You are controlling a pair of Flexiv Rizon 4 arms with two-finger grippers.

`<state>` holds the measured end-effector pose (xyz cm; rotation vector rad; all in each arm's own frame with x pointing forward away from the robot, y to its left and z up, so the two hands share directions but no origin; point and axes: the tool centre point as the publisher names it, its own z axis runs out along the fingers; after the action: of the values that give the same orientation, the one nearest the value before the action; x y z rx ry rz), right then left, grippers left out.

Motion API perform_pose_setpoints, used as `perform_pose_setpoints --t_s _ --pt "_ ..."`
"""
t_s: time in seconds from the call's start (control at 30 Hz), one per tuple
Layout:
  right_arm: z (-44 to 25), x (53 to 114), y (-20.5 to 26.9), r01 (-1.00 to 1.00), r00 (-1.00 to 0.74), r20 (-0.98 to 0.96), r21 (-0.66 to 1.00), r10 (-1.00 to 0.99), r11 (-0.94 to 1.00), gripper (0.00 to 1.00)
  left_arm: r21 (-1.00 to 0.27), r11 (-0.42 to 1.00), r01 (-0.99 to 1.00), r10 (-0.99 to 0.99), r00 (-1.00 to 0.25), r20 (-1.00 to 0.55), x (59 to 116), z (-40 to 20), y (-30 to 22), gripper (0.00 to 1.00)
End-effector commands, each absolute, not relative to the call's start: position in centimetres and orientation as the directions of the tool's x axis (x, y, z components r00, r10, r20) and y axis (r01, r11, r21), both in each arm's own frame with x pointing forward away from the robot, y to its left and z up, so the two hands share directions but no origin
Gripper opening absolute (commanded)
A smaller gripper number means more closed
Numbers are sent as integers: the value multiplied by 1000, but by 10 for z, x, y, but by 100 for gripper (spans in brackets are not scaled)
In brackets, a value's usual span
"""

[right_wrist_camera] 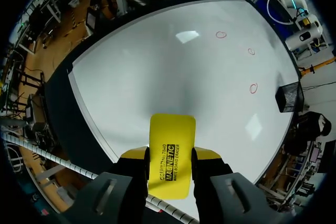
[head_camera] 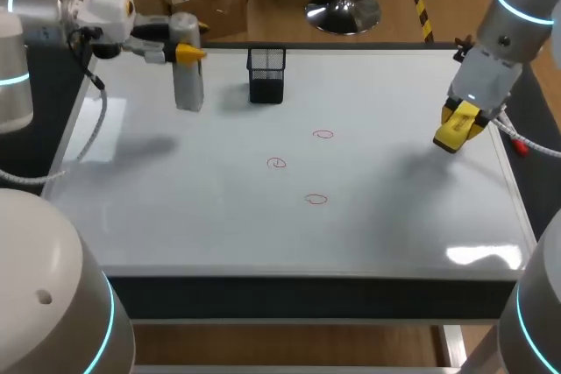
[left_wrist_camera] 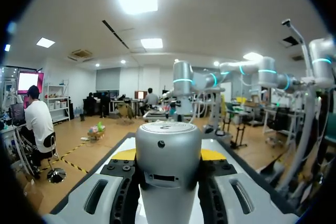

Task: Pick up the inspection probe, press it on each red-marked spot on the whiteboard one by one, put down the probe, pick up the eraser, and wipe off all the red marks.

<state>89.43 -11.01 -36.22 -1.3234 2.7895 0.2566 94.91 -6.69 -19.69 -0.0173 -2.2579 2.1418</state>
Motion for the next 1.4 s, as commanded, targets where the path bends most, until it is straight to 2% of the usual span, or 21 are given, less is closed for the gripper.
perform_pose_setpoints --t_s 0.03,0.6,1.4 --pt "-362 895 -110 -773 -633 -107 128 -767 621 0 -998 52 -18 -64 -998 14 906 -201 -82 0" --pt "-362 895 -110 -773 -633 -107 128 -767 621 0 -998 -34 -46 -43 -998 48 849 -212 -139 0" --pt "-362 895 -110 -773 -633 -107 128 -767 621 0 -996 -73 -54 -14 -998 55 858 -231 -197 0"
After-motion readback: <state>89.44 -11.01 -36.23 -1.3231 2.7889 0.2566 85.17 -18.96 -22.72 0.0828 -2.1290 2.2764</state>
